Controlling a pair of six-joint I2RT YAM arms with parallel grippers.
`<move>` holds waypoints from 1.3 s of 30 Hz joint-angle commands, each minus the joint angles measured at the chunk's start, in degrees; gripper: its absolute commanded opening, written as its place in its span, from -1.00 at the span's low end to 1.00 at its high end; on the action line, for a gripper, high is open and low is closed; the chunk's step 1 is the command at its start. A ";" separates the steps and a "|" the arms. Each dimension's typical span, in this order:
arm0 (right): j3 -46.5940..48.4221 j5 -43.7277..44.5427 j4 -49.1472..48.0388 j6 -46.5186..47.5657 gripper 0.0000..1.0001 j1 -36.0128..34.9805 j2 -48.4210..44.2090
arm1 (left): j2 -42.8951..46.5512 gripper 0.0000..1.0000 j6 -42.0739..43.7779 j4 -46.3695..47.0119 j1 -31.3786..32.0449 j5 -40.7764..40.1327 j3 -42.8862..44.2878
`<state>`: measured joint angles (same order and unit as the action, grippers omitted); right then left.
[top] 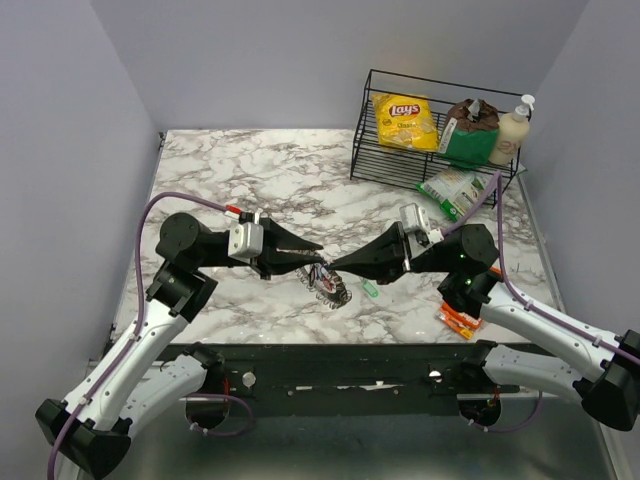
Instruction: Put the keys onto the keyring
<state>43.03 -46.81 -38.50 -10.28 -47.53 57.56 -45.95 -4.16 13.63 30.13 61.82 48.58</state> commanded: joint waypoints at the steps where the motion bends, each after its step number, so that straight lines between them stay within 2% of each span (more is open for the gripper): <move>1: 0.13 -1.01 -4.30 -0.44 -0.99 0.07 -1.22 | 0.16 -0.37 -1.99 2.98 0.54 2.51 0.99; 8: -0.05 -0.65 -4.30 -0.35 -0.99 0.07 -1.22 | 0.86 -0.22 -1.73 2.81 0.46 3.22 0.38; 12: 0.13 -0.65 -4.13 -0.35 -0.99 0.07 -1.05 | 1.39 -0.22 -1.02 2.46 0.54 3.04 0.29; 20: 0.22 -0.65 -4.04 -0.35 -0.99 0.07 -0.78 | 0.60 -0.24 -1.90 2.02 0.54 5.15 0.55; 39: 0.83 -1.18 -4.04 -0.61 -0.99 0.07 0.10 | -2.12 -0.39 -1.02 1.67 2.74 3.48 0.73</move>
<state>43.00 -47.51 -39.33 -10.70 -47.51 57.74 -47.33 -5.72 15.31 31.83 65.17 48.58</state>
